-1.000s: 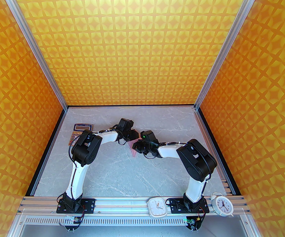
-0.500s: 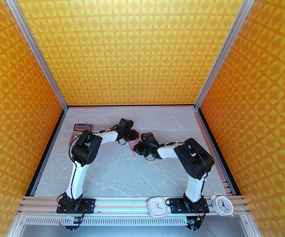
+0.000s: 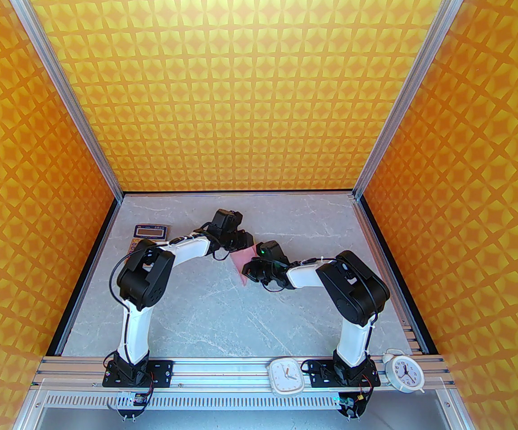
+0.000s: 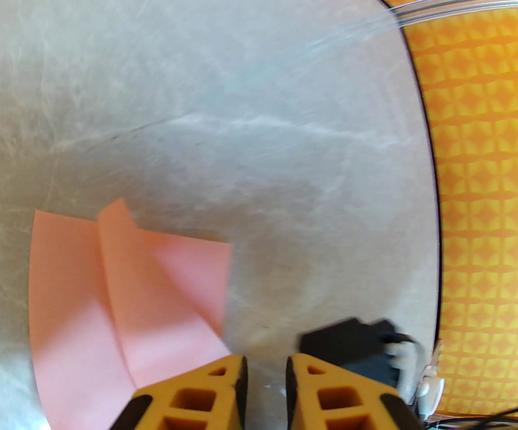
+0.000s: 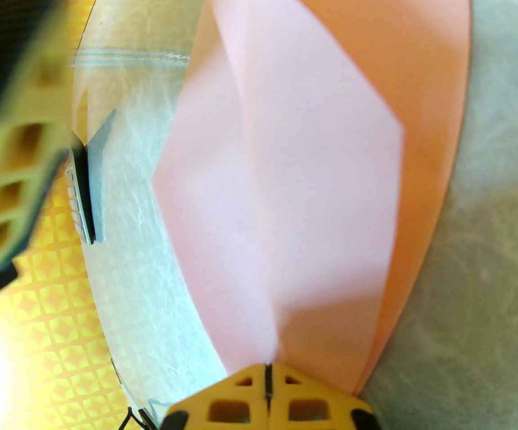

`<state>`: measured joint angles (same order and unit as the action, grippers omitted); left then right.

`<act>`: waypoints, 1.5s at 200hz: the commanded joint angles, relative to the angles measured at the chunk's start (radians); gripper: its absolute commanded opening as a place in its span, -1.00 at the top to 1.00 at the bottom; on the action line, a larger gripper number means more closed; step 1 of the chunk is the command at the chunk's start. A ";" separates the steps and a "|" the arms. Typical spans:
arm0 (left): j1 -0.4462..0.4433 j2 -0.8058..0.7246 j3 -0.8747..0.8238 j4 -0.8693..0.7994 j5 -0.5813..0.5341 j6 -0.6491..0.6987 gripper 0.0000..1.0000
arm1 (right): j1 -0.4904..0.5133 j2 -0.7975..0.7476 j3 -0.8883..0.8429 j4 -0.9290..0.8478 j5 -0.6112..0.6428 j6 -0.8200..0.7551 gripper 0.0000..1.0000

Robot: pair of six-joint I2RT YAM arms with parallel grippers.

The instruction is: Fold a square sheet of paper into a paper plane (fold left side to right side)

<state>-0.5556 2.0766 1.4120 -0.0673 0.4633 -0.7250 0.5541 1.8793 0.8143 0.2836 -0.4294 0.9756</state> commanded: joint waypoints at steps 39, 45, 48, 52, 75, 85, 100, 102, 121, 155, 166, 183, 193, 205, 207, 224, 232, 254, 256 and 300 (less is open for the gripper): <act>-0.015 -0.029 -0.098 0.029 0.003 -0.030 0.56 | 0.003 -0.003 -0.052 -0.035 -0.029 -0.007 1.00; -0.015 -0.026 -0.093 0.018 0.002 -0.025 0.56 | 0.003 -0.003 -0.053 -0.026 -0.031 -0.004 1.00; -0.015 -0.028 -0.094 0.018 0.002 -0.024 0.55 | 0.003 -0.003 -0.052 -0.024 -0.033 -0.002 1.00; -0.015 -0.029 -0.099 0.020 0.003 -0.025 0.55 | 0.003 -0.002 -0.052 -0.022 -0.034 0.001 1.00; -0.018 -0.040 -0.117 0.035 0.001 -0.030 0.54 | 0.003 -0.006 -0.047 -0.011 -0.033 0.004 1.00; -0.018 -0.053 -0.117 0.016 -0.003 -0.020 0.53 | 0.003 -0.015 -0.046 -0.011 -0.028 0.003 1.00; -0.020 -0.106 -0.144 0.001 -0.035 -0.017 0.45 | 0.003 -0.029 -0.043 -0.019 -0.020 -0.002 1.00; -0.019 -0.114 -0.148 -0.002 -0.040 -0.016 0.43 | 0.003 -0.030 -0.042 -0.022 -0.017 -0.003 1.00; -0.018 -0.169 -0.172 -0.098 -0.119 -0.022 0.39 | 0.001 -0.045 -0.035 -0.040 -0.001 -0.014 1.00; -0.021 -0.212 -0.253 -0.172 -0.154 -0.090 0.35 | 0.003 -0.070 -0.036 -0.052 0.018 -0.023 0.99; -0.025 -0.220 -0.287 -0.158 -0.152 -0.114 0.34 | 0.003 -0.073 -0.039 -0.052 0.021 -0.023 0.98; -0.027 -0.206 -0.302 -0.163 -0.134 -0.138 0.29 | 0.003 -0.073 -0.042 -0.037 0.010 -0.018 0.99; -0.030 -0.197 -0.311 -0.146 -0.116 -0.151 0.23 | 0.003 -0.071 -0.044 -0.036 0.009 -0.017 0.98; -0.037 -0.185 -0.318 -0.110 -0.095 -0.167 0.23 | 0.003 -0.067 -0.044 -0.033 0.006 -0.015 0.99; -0.037 -0.182 -0.317 -0.108 -0.094 -0.169 0.23 | 0.003 -0.066 -0.043 -0.032 0.006 -0.015 0.99; -0.042 -0.164 -0.315 -0.102 -0.094 -0.174 0.28 | 0.003 -0.069 -0.044 -0.032 0.008 -0.016 0.99; -0.042 -0.157 -0.321 -0.095 -0.094 -0.177 0.35 | 0.002 -0.075 -0.045 -0.039 0.012 -0.018 0.99; -0.043 -0.144 -0.334 -0.092 -0.096 -0.176 0.58 | 0.003 -0.079 -0.049 -0.037 0.010 -0.018 0.99; -0.043 -0.143 -0.336 -0.092 -0.097 -0.175 0.59 | 0.003 -0.079 -0.050 -0.034 0.008 -0.017 0.99; -0.044 -0.150 -0.376 -0.105 -0.133 -0.161 0.77 | 0.004 -0.063 -0.076 0.028 -0.014 0.023 0.98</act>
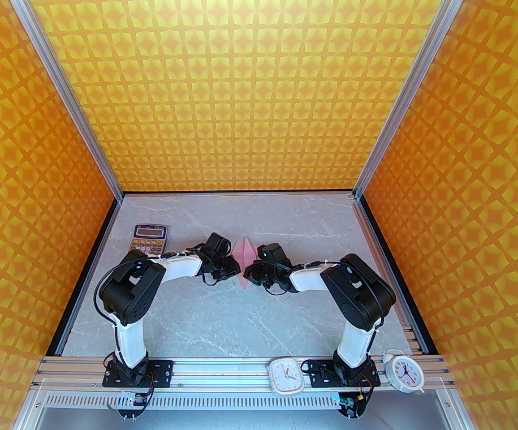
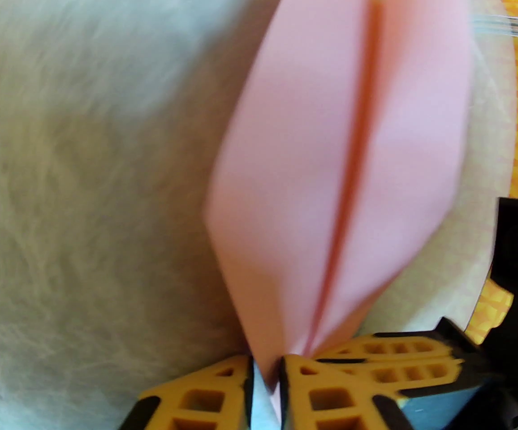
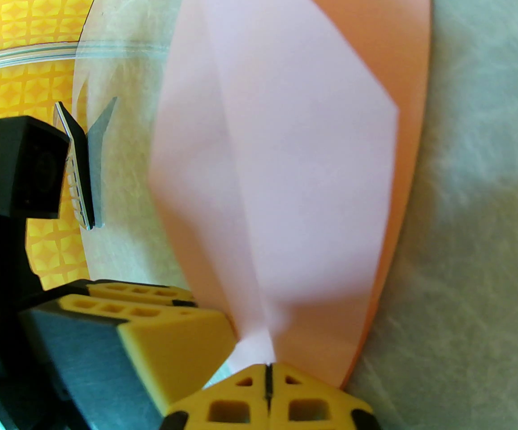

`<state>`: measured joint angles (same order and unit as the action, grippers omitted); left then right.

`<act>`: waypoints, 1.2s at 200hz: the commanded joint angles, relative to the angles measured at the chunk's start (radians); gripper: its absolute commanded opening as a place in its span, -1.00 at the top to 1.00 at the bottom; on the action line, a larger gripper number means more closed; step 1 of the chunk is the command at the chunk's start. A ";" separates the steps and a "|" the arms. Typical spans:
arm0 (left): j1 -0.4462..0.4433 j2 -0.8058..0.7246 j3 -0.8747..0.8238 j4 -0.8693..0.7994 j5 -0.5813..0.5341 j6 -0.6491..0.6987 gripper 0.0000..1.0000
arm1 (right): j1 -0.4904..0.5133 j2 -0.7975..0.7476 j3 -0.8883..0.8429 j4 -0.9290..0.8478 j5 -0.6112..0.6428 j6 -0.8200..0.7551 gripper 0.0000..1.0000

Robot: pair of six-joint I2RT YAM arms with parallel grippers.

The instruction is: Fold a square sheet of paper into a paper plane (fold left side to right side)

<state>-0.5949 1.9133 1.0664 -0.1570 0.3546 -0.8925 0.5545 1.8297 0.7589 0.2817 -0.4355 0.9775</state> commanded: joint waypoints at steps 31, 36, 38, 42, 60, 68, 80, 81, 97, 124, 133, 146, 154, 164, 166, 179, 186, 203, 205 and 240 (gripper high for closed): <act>-0.004 0.010 -0.036 -0.036 -0.042 0.022 0.90 | 0.008 -0.005 -0.038 0.069 -0.019 0.049 0.98; -0.004 0.009 -0.039 -0.034 -0.042 0.021 0.86 | 0.010 0.000 -0.037 0.066 -0.019 0.048 0.98; -0.003 0.009 -0.039 -0.033 -0.042 0.021 0.84 | 0.010 0.002 -0.038 0.065 -0.020 0.048 0.98; -0.003 0.008 -0.041 -0.034 -0.042 0.023 0.78 | 0.010 0.005 -0.039 0.067 -0.021 0.048 0.98; -0.003 -0.008 -0.039 -0.041 -0.047 0.028 0.66 | 0.010 0.022 -0.046 0.062 -0.021 0.051 1.00; -0.004 -0.025 -0.031 -0.053 -0.057 0.034 0.66 | 0.010 0.031 -0.043 0.043 -0.021 0.048 1.00; -0.003 -0.051 -0.005 -0.087 -0.081 0.053 0.56 | 0.012 0.036 -0.046 0.042 -0.020 0.047 1.00; -0.003 -0.053 -0.002 -0.091 -0.083 0.056 0.54 | 0.012 0.037 -0.046 0.042 -0.019 0.047 1.00; -0.004 -0.087 0.041 -0.141 -0.117 0.082 0.52 | 0.012 0.042 -0.046 0.036 -0.021 0.045 1.00; -0.004 -0.097 0.095 -0.154 -0.124 0.118 0.71 | 0.012 0.040 -0.041 0.005 -0.010 0.038 1.00; -0.006 -0.085 0.109 -0.131 -0.106 0.128 0.89 | 0.012 0.040 -0.032 -0.027 -0.003 0.031 1.00; -0.006 -0.064 0.132 -0.090 -0.059 0.142 0.94 | 0.012 0.039 -0.016 -0.074 0.007 0.019 1.00; -0.010 -0.051 0.149 -0.082 -0.056 0.145 0.92 | 0.012 0.038 -0.011 -0.094 0.011 0.019 1.00; -0.015 -0.036 0.162 -0.050 -0.036 0.151 0.92 | 0.012 0.038 -0.004 -0.120 0.021 0.018 1.00; -0.014 -0.030 0.165 -0.043 -0.030 0.151 0.92 | 0.012 0.038 -0.003 -0.124 0.021 0.018 1.00; -0.014 0.007 0.195 -0.024 0.004 0.154 0.92 | 0.012 0.041 0.000 -0.135 0.023 0.018 1.00; -0.015 0.029 0.211 -0.018 0.023 0.158 0.91 | 0.012 0.045 0.004 -0.140 0.023 0.017 1.00; -0.015 0.078 0.237 0.002 0.057 0.150 0.90 | 0.012 0.052 0.012 -0.152 0.020 0.016 1.00; -0.015 0.083 0.239 0.005 0.060 0.150 0.90 | 0.012 0.052 0.015 -0.153 0.020 0.016 1.00; -0.015 0.129 0.252 0.019 0.066 0.155 0.86 | 0.012 0.051 0.042 -0.240 0.045 -0.002 1.00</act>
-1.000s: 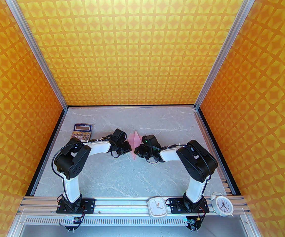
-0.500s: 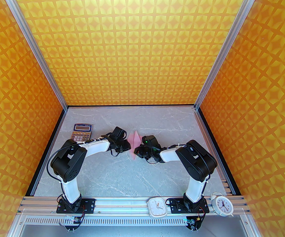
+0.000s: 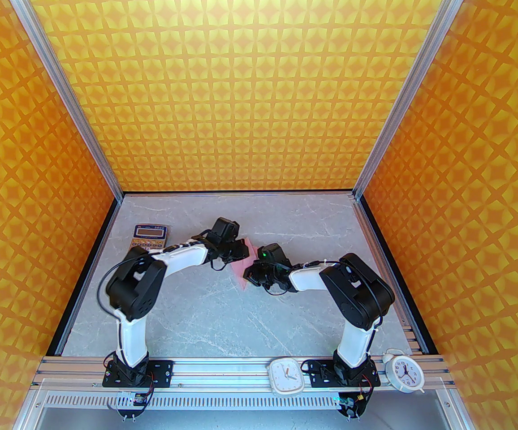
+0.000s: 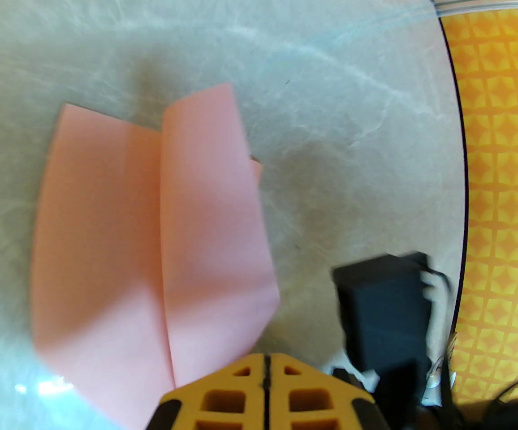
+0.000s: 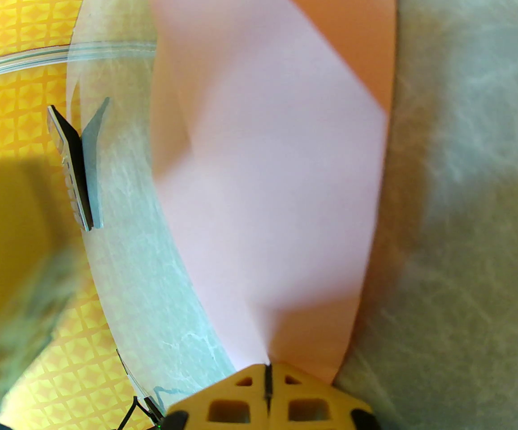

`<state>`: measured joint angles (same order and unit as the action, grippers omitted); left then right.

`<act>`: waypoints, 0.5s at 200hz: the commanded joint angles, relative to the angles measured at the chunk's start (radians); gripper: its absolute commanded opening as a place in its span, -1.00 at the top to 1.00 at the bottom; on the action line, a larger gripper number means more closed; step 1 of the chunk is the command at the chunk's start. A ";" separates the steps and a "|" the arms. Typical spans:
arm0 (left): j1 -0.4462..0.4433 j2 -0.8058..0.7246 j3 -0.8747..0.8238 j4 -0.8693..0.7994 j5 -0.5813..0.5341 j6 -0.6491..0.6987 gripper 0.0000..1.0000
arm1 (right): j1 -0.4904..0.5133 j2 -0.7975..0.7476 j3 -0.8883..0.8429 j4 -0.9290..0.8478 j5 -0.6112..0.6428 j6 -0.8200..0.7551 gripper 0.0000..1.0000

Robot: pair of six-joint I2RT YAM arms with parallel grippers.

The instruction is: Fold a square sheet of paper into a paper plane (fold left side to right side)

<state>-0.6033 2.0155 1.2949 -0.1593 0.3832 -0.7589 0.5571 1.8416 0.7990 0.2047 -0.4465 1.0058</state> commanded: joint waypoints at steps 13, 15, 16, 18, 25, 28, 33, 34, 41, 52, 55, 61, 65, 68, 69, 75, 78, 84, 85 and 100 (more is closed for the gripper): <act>-0.006 0.045 0.030 0.018 0.037 0.026 0.84 | 0.009 0.041 0.003 -0.169 0.057 -0.033 1.00; -0.006 0.049 0.032 0.019 0.036 0.027 0.83 | 0.009 0.044 0.003 -0.168 0.057 -0.032 1.00; -0.007 0.051 0.033 0.019 0.037 0.028 0.83 | 0.009 0.045 0.003 -0.168 0.057 -0.032 1.00; -0.006 0.054 0.033 0.020 0.037 0.028 0.83 | 0.009 0.045 0.002 -0.168 0.056 -0.032 1.00; -0.007 0.065 0.036 0.021 0.036 0.031 0.82 | 0.009 0.050 0.002 -0.167 0.055 -0.031 1.00; -0.007 0.068 0.036 0.020 0.036 0.031 0.82 | 0.009 0.051 0.003 -0.164 0.053 -0.031 1.00; -0.005 0.077 0.040 0.014 0.033 0.032 0.82 | 0.009 0.055 0.002 -0.162 0.051 -0.031 1.00; -0.006 0.078 0.041 0.013 0.033 0.032 0.82 | 0.009 0.055 0.002 -0.162 0.051 -0.031 1.00; -0.005 0.088 0.046 0.003 0.025 0.036 0.82 | 0.009 0.057 0.001 -0.162 0.049 -0.031 1.00; -0.005 0.094 0.050 -0.008 0.007 0.042 0.82 | 0.009 0.058 0.000 -0.165 0.049 -0.033 1.00; -0.004 0.095 0.050 -0.013 0.000 0.043 0.82 | 0.009 0.058 -0.002 -0.167 0.051 -0.034 1.00; -0.004 0.098 0.052 -0.017 -0.007 0.044 0.81 | 0.009 0.058 -0.003 -0.172 0.051 -0.035 1.00; -0.002 0.100 0.053 -0.017 -0.007 0.047 0.81 | 0.009 0.057 -0.002 -0.175 0.051 -0.037 1.00; -0.002 0.102 0.055 -0.016 -0.008 0.048 0.81 | 0.009 0.056 -0.003 -0.176 0.051 -0.037 1.00; -0.002 0.103 0.054 -0.018 -0.009 0.048 0.81 | 0.009 0.056 -0.003 -0.177 0.051 -0.037 1.00; 0.002 0.108 0.058 -0.018 -0.010 0.049 0.81 | 0.009 0.056 -0.006 -0.176 0.051 -0.038 1.00; 0.002 0.108 0.059 -0.019 -0.012 0.050 0.81 | 0.009 0.057 -0.008 -0.177 0.052 -0.038 1.00; 0.004 0.113 0.063 -0.022 -0.016 0.054 0.80 | 0.009 0.058 -0.008 -0.183 0.052 -0.040 1.00; 0.004 0.114 0.063 -0.022 -0.017 0.054 0.80 | 0.009 0.058 -0.009 -0.185 0.053 -0.041 1.00; 0.010 0.125 0.071 -0.028 -0.025 0.065 0.79 | 0.009 0.058 -0.008 -0.206 0.054 -0.050 1.00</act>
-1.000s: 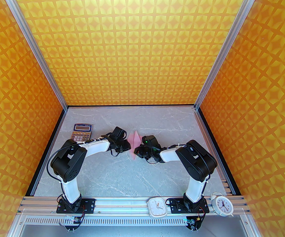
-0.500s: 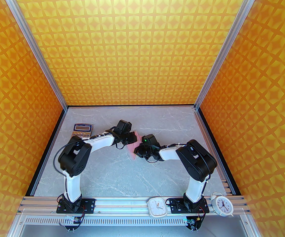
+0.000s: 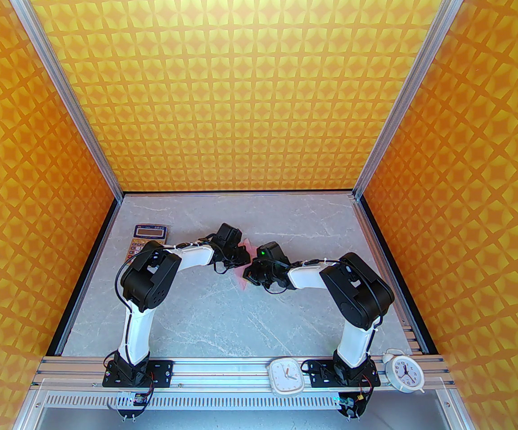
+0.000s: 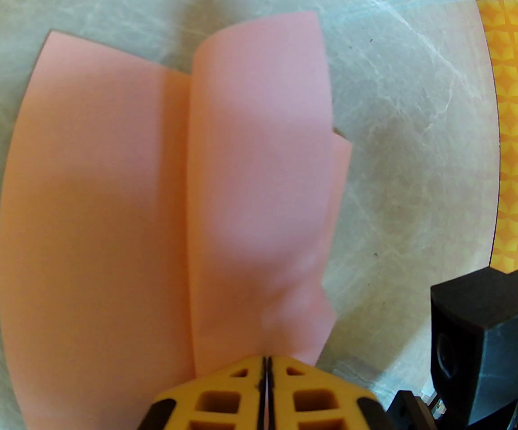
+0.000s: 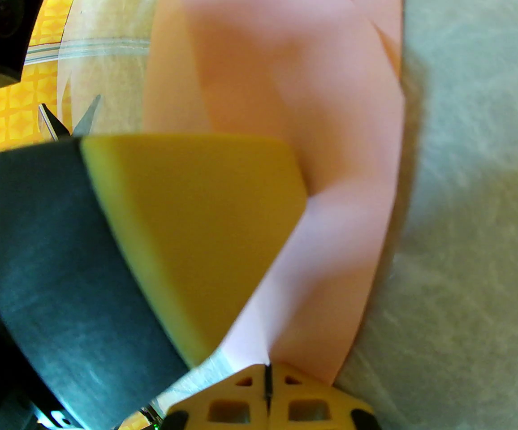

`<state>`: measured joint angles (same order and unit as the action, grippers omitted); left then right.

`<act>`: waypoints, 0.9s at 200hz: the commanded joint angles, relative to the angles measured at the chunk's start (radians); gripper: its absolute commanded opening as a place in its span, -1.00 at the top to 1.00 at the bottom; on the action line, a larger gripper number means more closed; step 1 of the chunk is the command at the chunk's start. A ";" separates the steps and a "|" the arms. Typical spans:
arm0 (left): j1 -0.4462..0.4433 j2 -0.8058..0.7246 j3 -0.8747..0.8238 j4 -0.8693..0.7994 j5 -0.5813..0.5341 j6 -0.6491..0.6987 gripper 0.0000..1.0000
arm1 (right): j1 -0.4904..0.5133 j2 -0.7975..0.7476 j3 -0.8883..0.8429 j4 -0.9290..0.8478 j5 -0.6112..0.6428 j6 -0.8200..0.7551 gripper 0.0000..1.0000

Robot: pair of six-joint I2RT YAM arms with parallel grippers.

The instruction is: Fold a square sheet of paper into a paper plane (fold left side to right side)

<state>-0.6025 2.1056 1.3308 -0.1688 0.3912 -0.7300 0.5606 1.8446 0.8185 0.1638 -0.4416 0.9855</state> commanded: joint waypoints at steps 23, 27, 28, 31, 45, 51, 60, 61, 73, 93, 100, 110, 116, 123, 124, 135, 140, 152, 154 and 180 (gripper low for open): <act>0.017 0.051 0.049 -0.022 -0.035 0.043 0.76 | 0.007 0.053 -0.031 -0.193 0.052 -0.042 1.00; 0.019 0.054 0.054 -0.023 -0.035 0.043 0.75 | 0.008 0.055 -0.030 -0.200 0.051 -0.046 1.00; 0.019 0.055 0.054 -0.023 -0.035 0.044 0.75 | 0.008 0.055 -0.029 -0.202 0.051 -0.047 1.00; 0.020 0.056 0.057 -0.023 -0.035 0.044 0.75 | 0.009 0.056 -0.029 -0.205 0.050 -0.048 1.00; 0.024 0.069 0.073 -0.029 -0.040 0.049 0.75 | 0.009 0.063 -0.030 -0.219 0.049 -0.056 1.00; 0.026 0.077 0.082 -0.034 -0.040 0.050 0.74 | 0.009 0.068 -0.030 -0.225 0.046 -0.059 1.00; 0.031 0.088 0.092 -0.039 -0.040 0.051 0.74 | 0.010 0.072 -0.031 -0.227 0.041 -0.060 1.00; 0.032 0.090 0.094 -0.039 -0.040 0.051 0.75 | 0.010 0.073 -0.031 -0.228 0.041 -0.059 1.00; 0.037 0.102 0.107 -0.041 -0.041 0.055 0.74 | 0.013 0.077 -0.035 -0.233 0.040 -0.061 1.00; 0.047 0.124 0.134 -0.049 -0.045 0.061 0.74 | 0.015 0.076 -0.043 -0.235 0.039 -0.064 1.00; 0.050 0.130 0.142 -0.050 -0.045 0.062 0.74 | 0.015 0.076 -0.045 -0.237 0.039 -0.065 1.00; 0.058 0.139 0.151 -0.051 -0.045 0.061 0.74 | 0.016 0.077 -0.046 -0.241 0.037 -0.067 1.00; 0.060 0.144 0.158 -0.051 -0.045 0.064 0.74 | 0.016 0.079 -0.047 -0.245 0.037 -0.069 1.00; 0.063 0.148 0.166 -0.052 -0.045 0.067 0.74 | 0.016 0.080 -0.047 -0.245 0.035 -0.070 1.00; 0.064 0.149 0.167 -0.051 -0.045 0.067 0.74 | 0.016 0.079 -0.047 -0.245 0.034 -0.071 1.00; 0.071 0.156 0.179 -0.051 -0.045 0.071 0.74 | 0.016 0.081 -0.047 -0.247 0.034 -0.073 1.00; 0.075 0.159 0.185 -0.053 -0.045 0.070 0.74 | 0.016 0.083 -0.047 -0.247 0.034 -0.075 1.00; 0.081 0.163 0.198 -0.050 -0.045 0.077 0.73 | 0.018 0.089 -0.047 -0.252 0.030 -0.078 1.00; 0.082 0.163 0.200 -0.051 -0.045 0.079 0.73 | 0.018 0.090 -0.047 -0.251 0.030 -0.079 1.00; 0.093 0.186 0.254 -0.062 -0.045 0.089 0.72 | 0.019 0.104 -0.042 -0.258 0.022 -0.081 1.00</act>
<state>-0.5606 2.2204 1.5227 -0.2913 0.4736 -0.6861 0.5598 1.8538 0.8318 0.1452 -0.4339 0.9302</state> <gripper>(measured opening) 0.137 0.030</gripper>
